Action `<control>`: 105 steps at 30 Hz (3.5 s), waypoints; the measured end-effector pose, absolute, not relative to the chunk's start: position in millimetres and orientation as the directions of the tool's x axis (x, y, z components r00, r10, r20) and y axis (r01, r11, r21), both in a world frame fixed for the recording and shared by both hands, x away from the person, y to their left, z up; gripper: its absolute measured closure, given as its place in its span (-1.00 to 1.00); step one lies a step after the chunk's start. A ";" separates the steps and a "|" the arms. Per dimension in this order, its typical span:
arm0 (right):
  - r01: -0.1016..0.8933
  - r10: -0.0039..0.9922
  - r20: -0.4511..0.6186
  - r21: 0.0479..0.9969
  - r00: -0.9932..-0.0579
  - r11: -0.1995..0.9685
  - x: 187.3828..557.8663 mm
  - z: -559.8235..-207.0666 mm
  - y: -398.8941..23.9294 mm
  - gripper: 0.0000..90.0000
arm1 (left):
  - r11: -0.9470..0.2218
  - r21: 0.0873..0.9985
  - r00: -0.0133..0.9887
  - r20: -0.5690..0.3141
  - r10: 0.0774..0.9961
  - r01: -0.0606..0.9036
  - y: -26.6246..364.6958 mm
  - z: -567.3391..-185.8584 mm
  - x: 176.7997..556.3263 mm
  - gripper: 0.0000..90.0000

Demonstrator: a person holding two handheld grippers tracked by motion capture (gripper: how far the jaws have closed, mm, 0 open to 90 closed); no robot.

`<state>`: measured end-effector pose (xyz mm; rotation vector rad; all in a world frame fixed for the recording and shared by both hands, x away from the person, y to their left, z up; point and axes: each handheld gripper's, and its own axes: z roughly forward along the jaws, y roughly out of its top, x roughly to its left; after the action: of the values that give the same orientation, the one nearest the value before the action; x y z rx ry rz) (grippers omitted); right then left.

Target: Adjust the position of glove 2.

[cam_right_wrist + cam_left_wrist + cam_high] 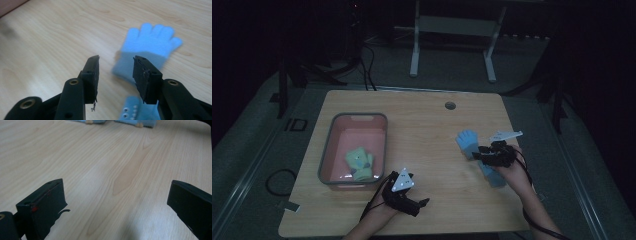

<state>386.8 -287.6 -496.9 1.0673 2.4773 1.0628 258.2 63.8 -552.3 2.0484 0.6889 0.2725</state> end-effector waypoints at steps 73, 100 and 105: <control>0.561 0.806 0.027 0.731 -0.591 0.388 380.2 -456.7 -203.1 0.92 | -0.381 0.874 0.798 -0.011 0.603 0.301 72.1 -564.3 251.0 -0.96; 0.647 0.865 0.146 0.724 -0.481 0.238 322.9 -508.8 -148.0 0.92 | -0.376 0.884 0.796 0.008 0.605 0.277 72.9 -562.4 250.5 -0.96; 0.672 0.885 0.147 0.707 -0.443 0.219 325.4 -527.0 -147.6 0.91 | -0.377 0.886 0.797 0.014 0.604 0.271 72.4 -562.2 249.3 -0.96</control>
<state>325.4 -147.6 -527.0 1.4612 2.2091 1.0501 249.3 72.4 -562.2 1.9736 0.6548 0.4149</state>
